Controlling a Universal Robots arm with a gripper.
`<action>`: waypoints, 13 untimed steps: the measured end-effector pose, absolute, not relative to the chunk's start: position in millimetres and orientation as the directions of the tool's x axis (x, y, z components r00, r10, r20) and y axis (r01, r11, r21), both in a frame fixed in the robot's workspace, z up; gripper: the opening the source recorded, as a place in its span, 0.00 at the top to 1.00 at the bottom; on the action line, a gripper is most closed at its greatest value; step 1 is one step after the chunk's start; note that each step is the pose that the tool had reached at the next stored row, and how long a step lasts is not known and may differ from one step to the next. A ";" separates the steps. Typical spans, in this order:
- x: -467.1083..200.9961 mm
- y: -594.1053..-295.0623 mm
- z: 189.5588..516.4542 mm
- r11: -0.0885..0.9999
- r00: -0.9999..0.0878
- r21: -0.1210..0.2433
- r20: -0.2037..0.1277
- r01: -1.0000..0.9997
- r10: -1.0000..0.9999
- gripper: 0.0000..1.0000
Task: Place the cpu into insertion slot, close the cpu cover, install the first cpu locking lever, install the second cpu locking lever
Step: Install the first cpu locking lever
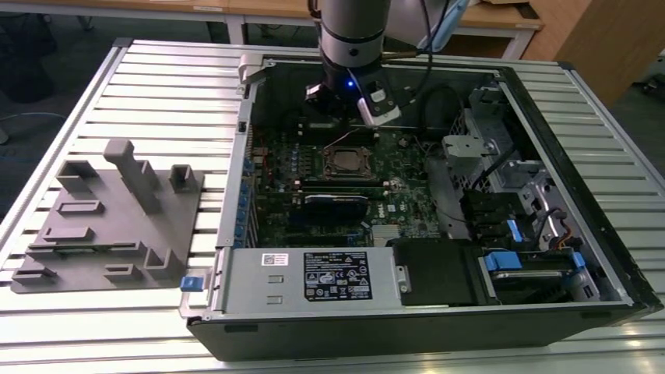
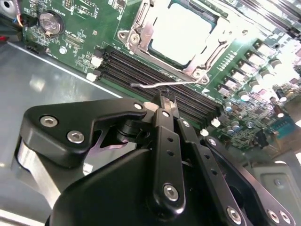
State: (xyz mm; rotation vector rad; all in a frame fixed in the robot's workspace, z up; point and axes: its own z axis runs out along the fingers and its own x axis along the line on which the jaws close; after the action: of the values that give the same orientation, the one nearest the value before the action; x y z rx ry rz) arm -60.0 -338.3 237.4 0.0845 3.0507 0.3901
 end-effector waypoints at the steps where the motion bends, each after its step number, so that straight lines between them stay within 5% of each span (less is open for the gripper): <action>1: -59.9 -338.0 235.4 0.966 -0.996 0.253 -0.057 0.046 0.063 0.89; 13: -59.6 -330.0 221.3 0.967 -0.996 0.249 -0.058 0.051 0.068 0.89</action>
State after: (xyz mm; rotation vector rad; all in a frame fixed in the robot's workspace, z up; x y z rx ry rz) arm -59.6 -330.0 221.3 0.0922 3.0506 0.3835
